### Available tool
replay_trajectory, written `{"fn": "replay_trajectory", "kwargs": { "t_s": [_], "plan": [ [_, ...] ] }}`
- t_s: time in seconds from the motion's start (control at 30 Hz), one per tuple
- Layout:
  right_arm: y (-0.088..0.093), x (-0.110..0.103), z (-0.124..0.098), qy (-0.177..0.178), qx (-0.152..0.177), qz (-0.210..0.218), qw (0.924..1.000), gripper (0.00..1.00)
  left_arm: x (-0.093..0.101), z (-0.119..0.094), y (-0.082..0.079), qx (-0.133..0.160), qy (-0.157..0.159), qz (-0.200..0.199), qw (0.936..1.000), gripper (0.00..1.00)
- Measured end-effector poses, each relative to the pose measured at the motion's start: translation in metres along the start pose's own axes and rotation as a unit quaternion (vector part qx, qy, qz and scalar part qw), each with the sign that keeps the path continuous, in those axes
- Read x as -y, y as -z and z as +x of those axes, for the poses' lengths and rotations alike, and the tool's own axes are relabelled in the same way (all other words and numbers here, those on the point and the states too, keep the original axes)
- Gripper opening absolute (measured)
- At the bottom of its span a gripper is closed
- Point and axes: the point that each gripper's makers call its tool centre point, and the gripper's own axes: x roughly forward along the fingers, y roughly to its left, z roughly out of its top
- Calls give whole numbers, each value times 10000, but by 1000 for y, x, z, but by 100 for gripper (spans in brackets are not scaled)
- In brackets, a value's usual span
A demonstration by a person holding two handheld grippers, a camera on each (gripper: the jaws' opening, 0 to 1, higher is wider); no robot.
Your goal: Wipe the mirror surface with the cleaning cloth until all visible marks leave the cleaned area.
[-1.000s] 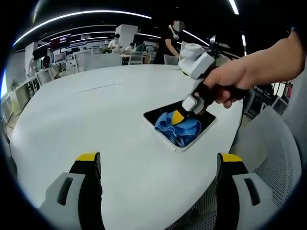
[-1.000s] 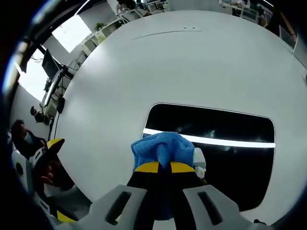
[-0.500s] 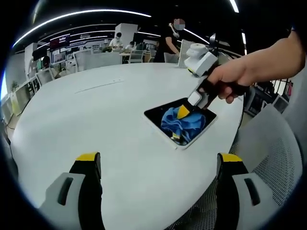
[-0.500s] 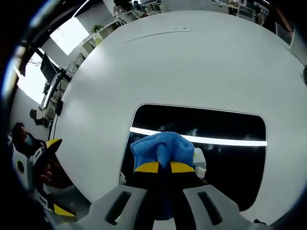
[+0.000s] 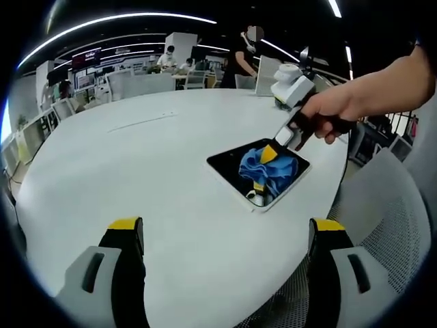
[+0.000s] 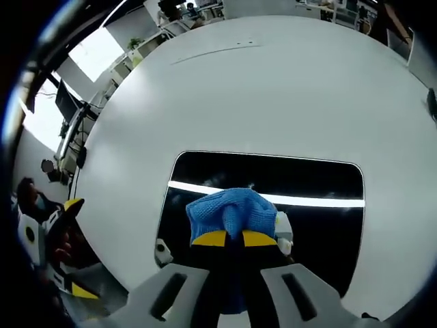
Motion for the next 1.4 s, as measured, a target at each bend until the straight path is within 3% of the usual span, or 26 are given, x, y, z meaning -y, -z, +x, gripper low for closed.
{"fn": "replay_trajectory", "kwargs": {
  "t_s": [1.4],
  "plan": [
    [-2,66,-17,294,111,84,9995,1,-2,0,4,-77,-46,-21,10000,99]
  ]
}}
